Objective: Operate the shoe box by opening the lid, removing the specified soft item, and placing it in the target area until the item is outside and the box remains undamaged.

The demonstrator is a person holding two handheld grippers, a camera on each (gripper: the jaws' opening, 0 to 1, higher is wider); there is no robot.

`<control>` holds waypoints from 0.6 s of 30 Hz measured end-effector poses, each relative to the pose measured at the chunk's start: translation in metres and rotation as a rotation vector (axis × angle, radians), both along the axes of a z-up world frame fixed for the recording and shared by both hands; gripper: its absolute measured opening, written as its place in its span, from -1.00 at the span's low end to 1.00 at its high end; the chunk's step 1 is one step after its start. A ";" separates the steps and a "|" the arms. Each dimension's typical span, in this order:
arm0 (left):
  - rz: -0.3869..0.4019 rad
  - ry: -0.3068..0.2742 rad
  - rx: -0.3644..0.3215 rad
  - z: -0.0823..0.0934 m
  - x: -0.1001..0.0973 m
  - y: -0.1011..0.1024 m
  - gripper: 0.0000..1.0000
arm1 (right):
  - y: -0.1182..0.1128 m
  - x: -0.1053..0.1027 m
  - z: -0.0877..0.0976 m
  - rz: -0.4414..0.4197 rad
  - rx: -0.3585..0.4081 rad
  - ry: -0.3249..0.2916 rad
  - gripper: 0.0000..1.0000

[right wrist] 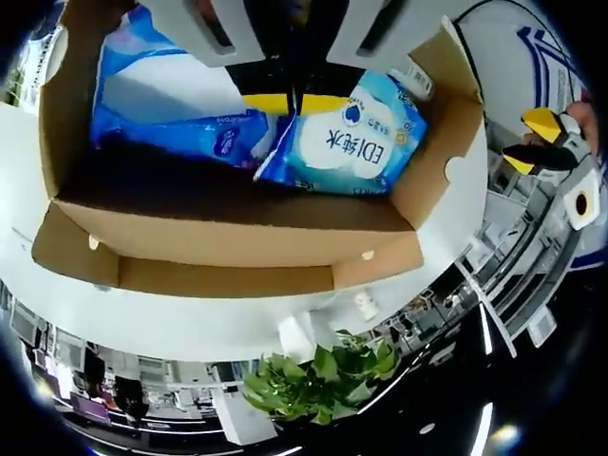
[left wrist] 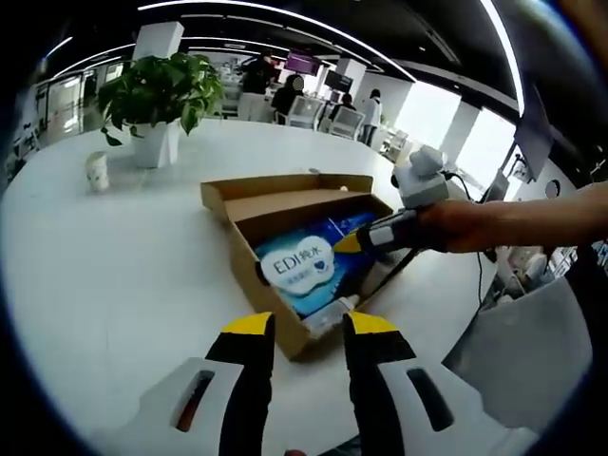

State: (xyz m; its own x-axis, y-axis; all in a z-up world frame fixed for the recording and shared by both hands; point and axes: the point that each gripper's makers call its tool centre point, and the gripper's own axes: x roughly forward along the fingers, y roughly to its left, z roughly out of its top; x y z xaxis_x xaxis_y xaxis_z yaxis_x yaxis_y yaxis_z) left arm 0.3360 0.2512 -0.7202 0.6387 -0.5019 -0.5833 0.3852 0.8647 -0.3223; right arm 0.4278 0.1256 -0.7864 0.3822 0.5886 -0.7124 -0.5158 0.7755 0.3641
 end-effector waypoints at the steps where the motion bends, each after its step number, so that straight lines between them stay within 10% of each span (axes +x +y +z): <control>1: -0.001 0.000 0.001 0.000 0.000 0.000 -0.44 | -0.001 -0.001 0.000 0.006 -0.001 -0.001 -1.00; 18: -0.031 -0.008 -0.002 0.005 0.006 -0.017 -0.45 | -0.014 0.006 0.028 -0.048 0.058 -0.023 -1.00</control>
